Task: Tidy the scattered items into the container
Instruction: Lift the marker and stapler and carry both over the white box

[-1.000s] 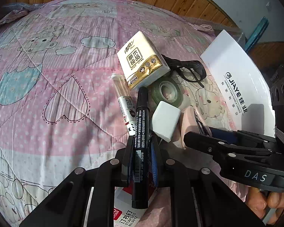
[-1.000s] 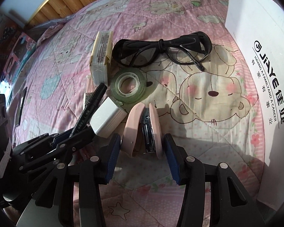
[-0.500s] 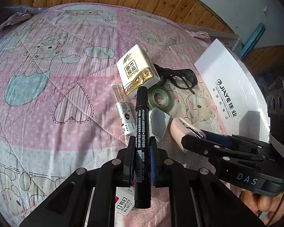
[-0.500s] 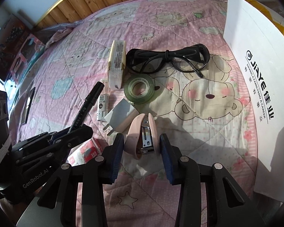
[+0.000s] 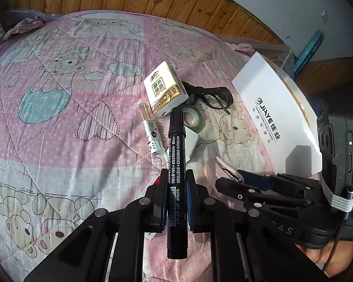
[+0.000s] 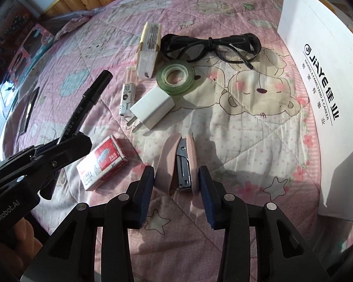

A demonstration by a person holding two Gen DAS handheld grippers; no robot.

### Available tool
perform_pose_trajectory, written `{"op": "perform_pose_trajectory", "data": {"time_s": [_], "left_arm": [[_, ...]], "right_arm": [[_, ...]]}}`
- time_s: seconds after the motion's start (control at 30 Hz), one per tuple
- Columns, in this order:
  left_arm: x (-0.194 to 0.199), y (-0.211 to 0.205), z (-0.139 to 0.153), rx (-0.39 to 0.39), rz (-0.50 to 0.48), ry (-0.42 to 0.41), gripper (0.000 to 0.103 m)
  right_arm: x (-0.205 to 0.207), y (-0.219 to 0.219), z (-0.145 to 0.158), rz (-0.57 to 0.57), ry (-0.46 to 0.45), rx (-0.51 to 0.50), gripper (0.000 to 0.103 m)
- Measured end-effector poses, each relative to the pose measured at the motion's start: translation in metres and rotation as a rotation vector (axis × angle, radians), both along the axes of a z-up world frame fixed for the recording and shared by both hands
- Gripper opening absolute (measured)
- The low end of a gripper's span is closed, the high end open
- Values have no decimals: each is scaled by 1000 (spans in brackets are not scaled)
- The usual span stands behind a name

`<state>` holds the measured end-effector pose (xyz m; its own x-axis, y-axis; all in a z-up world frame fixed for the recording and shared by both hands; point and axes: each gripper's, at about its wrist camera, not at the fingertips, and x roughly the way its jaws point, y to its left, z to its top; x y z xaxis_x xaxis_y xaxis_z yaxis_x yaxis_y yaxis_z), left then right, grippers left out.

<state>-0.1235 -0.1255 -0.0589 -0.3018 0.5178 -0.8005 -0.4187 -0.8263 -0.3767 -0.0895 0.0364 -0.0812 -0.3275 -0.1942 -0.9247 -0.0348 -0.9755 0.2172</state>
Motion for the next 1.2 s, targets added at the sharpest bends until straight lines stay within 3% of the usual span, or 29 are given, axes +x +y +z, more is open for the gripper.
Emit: {"op": "perform_pose_trajectory", "data": {"time_s": [0.2, 0.73, 1.2], "left_arm": [[7, -5, 1, 4, 1, -4, 14], [22, -17, 21, 40, 2, 23, 14], [39, -28, 45, 18, 26, 82, 14]], "right_arm": [[-6, -14, -9, 63, 4, 73, 41], [29, -14, 34, 14, 74, 13, 38], [45, -31, 69, 42, 152, 12, 39]]}}
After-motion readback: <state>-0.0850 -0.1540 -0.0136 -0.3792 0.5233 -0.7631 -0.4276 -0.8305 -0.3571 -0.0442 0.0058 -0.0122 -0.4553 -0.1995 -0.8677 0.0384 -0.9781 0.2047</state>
